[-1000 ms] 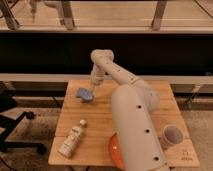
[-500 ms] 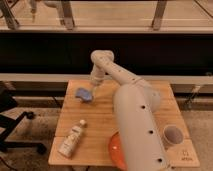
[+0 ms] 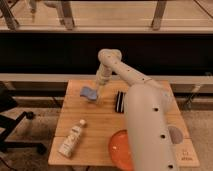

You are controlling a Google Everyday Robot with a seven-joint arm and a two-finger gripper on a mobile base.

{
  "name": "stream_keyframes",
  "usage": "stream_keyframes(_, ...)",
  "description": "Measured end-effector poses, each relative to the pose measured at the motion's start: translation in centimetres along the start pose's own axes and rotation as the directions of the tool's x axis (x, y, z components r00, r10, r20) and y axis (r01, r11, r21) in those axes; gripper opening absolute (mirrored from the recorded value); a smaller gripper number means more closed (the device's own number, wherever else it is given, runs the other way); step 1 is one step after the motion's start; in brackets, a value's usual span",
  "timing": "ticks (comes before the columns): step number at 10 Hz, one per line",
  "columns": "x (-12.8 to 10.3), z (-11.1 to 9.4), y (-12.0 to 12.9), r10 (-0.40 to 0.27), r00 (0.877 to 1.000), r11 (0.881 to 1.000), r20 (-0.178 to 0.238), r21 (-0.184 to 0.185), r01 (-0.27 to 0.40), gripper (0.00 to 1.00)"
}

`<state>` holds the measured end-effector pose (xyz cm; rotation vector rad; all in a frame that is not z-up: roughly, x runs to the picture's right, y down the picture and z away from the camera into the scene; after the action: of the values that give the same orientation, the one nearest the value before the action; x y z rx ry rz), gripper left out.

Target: Place the white sponge in the ceramic bowl

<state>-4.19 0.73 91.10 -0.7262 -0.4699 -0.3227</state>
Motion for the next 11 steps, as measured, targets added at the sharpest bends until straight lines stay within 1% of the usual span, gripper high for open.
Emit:
stream_keyframes(1, -0.5, 0.1, 0.1, 0.002, 1.0, 1.0, -0.002, 0.001, -0.002, 0.0)
stream_keyframes(2, -0.5, -0.2, 0.5, 0.007, 1.0, 1.0, -0.006, 0.004, -0.007, 0.0)
stream_keyframes(4, 0.5, -0.6, 1.5, 0.018, 1.0, 1.0, -0.008, 0.009, -0.018, 0.0)
stream_keyframes(7, -0.2, -0.8, 2.0, 0.011, 1.0, 1.0, 0.003, 0.018, -0.011, 0.0)
stream_keyframes(9, 0.5, -1.5, 3.0, 0.027, 1.0, 0.999, 0.001, 0.025, -0.027, 0.0)
stream_keyframes(11, 0.5, -2.1, 3.6, 0.026, 1.0, 0.999, 0.008, 0.03, -0.026, 0.0)
